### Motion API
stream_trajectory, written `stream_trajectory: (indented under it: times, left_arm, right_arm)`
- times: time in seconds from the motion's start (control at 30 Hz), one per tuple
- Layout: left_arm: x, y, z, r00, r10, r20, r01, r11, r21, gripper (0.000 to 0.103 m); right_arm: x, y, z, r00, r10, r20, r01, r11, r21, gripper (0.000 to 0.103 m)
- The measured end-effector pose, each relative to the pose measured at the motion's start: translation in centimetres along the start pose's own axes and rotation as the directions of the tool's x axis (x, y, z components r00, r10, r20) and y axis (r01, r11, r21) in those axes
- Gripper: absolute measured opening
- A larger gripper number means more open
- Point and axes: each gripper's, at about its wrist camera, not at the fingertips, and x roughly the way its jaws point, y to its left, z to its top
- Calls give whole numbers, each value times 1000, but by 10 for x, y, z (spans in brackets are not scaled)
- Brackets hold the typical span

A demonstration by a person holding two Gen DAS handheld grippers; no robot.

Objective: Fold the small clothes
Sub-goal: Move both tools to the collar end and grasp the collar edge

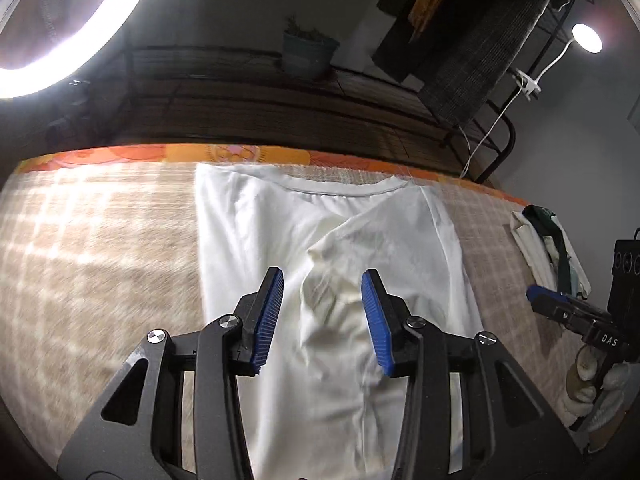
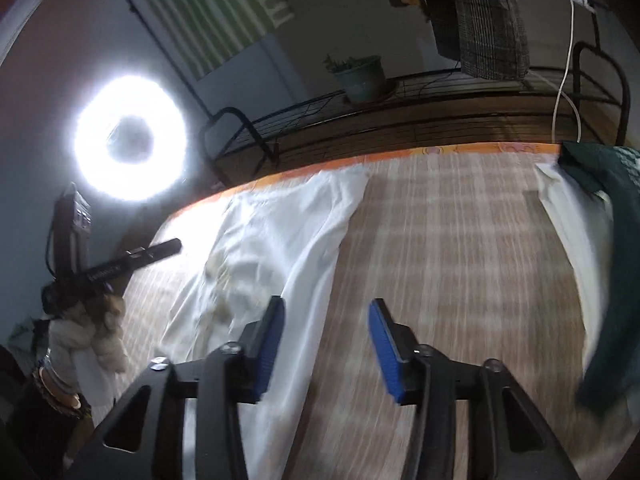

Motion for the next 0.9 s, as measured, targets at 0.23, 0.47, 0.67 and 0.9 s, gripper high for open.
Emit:
stream_trajectory:
  times: [0.23, 0.47, 0.67, 0.9]
  left_arm:
    - [46, 11, 13, 996, -66, -56, 63, 997, -48, 41]
    - [48, 4, 13, 998, -55, -9, 55, 998, 0, 0]
    - [56, 14, 9, 1000, -25, -14, 25, 999, -38, 0]
    - [52, 12, 16, 999, -35, -25, 34, 999, -29, 16]
  right_arm:
    - [57, -25, 53, 999, 43, 4, -44, 997, 60, 44]
    - [112, -38, 85, 994, 102, -26, -98, 988, 121, 46]
    - [137, -35, 98, 993, 113, -28, -109, 988, 114, 43]
    - [148, -11, 115, 997, -54, -54, 50, 997, -60, 2]
